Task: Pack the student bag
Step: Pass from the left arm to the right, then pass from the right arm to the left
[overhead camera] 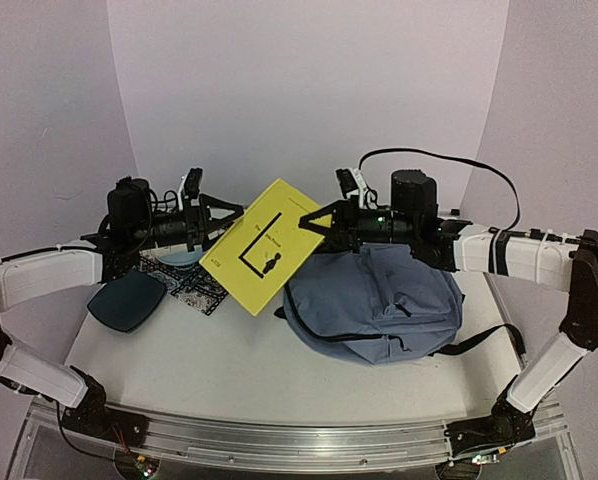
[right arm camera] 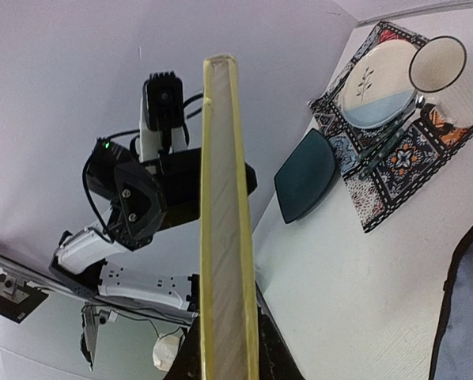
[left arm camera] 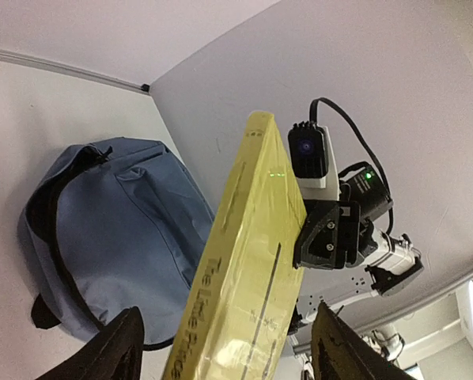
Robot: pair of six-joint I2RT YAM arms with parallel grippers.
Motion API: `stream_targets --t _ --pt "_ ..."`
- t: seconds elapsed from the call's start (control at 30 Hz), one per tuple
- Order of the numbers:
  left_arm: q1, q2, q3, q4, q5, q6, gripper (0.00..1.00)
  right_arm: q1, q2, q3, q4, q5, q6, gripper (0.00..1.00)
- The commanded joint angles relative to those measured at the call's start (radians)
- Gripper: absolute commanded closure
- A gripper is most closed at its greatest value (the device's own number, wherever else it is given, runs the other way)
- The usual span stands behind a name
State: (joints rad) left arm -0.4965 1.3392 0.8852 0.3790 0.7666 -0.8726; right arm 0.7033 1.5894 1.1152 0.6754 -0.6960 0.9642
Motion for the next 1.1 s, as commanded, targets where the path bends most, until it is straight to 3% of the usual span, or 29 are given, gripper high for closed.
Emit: stream_targets --t 0.0,0.17,0.5,0.73,1.07 --pt "0.004 -0.088 -0.07 0.042 -0.148 -0.078 0.25 0.001 -0.083 0.013 0.167 0.107 0.047 1.0" --pt "0.004 -0.144 -0.135 0.042 -0.221 -0.16 0.21 0.001 -0.112 -0.028 0.207 0.271 0.052 1.0" --pt "0.002 -0.122 -0.162 0.052 -0.25 -0.262 0.17 0.001 -0.031 -0.023 0.513 0.291 0.208 1.0" --pt "0.003 -0.147 -0.255 0.052 -0.355 -0.345 0.16 0.001 -0.025 0.037 0.527 0.309 0.199 1.0" --pt "0.002 -0.132 -0.215 0.088 -0.311 -0.325 0.14 0.003 0.006 0.088 0.529 0.306 0.207 1.0"
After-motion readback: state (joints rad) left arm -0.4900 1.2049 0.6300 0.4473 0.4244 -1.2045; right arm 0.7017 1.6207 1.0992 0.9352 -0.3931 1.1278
